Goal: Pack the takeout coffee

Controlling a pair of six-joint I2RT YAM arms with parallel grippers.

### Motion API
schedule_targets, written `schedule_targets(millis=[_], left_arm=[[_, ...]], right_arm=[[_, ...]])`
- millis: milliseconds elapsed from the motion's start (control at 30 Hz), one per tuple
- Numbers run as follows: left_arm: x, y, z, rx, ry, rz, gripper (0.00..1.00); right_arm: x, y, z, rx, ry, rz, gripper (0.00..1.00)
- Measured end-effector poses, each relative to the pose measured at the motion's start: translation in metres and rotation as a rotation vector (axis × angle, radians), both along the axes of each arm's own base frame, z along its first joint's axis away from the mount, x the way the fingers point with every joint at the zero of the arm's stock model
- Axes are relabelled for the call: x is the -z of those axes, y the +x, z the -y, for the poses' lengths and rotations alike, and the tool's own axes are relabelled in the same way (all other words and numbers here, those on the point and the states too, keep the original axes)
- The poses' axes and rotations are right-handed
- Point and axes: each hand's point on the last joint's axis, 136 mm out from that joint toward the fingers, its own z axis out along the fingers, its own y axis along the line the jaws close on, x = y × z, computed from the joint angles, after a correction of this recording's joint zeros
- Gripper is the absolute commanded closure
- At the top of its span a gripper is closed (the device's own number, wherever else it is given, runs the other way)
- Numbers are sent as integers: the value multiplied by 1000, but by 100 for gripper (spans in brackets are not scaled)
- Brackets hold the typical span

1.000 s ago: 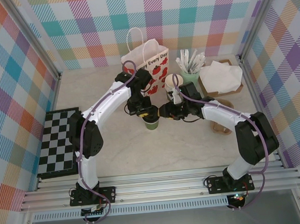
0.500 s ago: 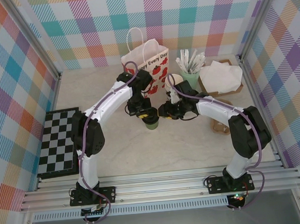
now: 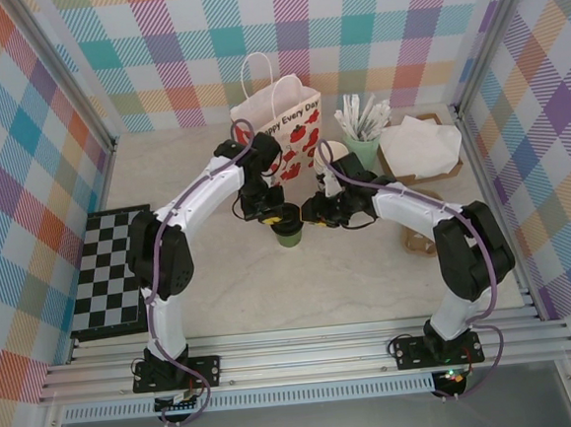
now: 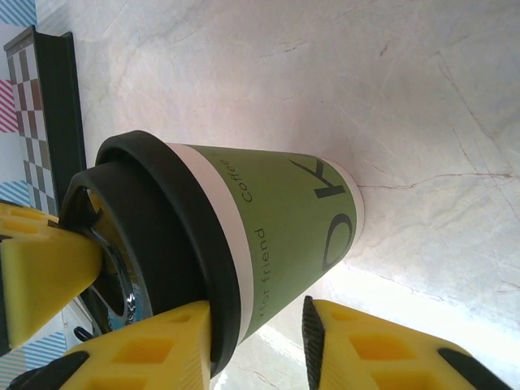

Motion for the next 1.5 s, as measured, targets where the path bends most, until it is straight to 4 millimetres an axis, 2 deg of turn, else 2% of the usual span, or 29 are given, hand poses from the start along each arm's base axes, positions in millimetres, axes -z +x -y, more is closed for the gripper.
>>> schedule_targets(millis=[200,400,533,833,1167,1400,1500], left_arm=[[-11,3,-2,115,13,51,100],[-17,13,-9,277,97,110,100],[-23,25,-9,380,132,160,100],[-21,22,-2,533,120,155,100],[-19,20,2,586,97,153,100],[-18,23,2,588,98,155,100],[-16,25,2,585,94,159,100]], right_arm=[[-8,-5,6,19,25,-36,52],[-49,9,11,-22,159,-3,51],[-67,16,1,-97,225,28,53],[-40,16,-4,-105,217,-58,60],[-18,27,-8,-94,196,-107,64],[-15,33,-13,-116,205,-130,73],[-13,33,-12,-113,198,-131,74]])
